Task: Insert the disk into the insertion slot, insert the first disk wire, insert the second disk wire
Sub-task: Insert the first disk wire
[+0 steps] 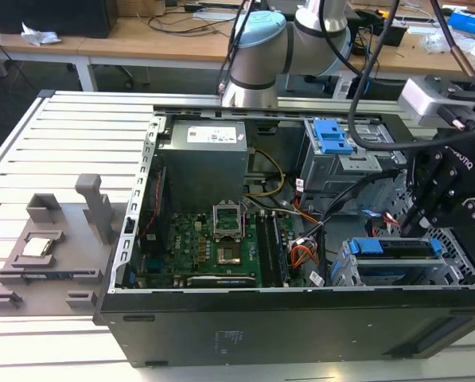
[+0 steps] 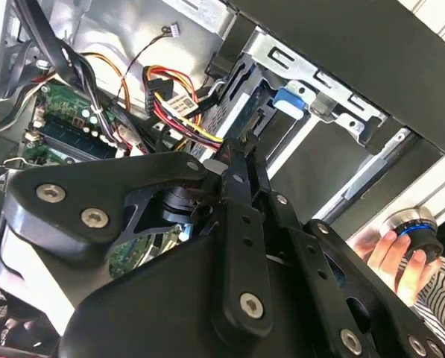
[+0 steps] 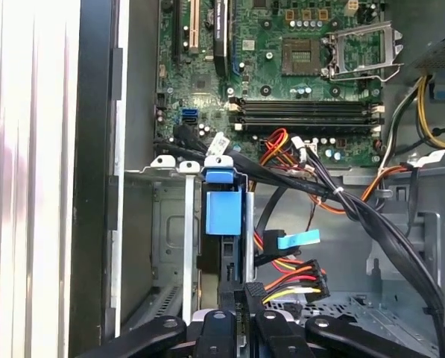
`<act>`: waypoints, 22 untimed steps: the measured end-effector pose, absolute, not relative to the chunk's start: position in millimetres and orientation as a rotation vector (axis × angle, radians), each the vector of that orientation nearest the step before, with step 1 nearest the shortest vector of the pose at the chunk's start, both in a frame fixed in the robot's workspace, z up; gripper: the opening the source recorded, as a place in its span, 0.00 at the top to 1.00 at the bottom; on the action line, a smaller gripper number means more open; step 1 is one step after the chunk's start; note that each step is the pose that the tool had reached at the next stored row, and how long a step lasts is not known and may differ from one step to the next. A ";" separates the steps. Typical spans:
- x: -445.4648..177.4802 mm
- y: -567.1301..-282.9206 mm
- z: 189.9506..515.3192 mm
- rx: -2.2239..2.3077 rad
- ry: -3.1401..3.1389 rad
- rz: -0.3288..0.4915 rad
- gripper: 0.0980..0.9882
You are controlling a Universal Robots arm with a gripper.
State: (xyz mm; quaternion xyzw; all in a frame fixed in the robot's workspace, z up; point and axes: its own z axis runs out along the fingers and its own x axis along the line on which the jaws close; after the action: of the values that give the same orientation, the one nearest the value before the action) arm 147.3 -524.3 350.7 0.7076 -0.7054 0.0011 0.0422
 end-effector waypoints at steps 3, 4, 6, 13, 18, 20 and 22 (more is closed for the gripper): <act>149.6 -524.6 346.4 2.165 -2.159 0.003 0.93; 150.1 -524.7 345.5 2.165 -2.159 0.003 0.93; 150.7 -525.0 344.3 2.165 -2.159 0.003 0.93; 153.8 -526.8 341.1 2.165 -2.159 0.003 0.93; 155.1 -527.8 335.7 2.165 -2.158 0.004 0.93; 155.1 -527.8 335.3 2.165 -2.158 0.004 0.93; 155.1 -527.8 335.3 2.165 -2.158 0.004 0.93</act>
State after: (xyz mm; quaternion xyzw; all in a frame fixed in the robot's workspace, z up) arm 155.1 -527.8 335.3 0.7075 -0.7054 0.0012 0.0423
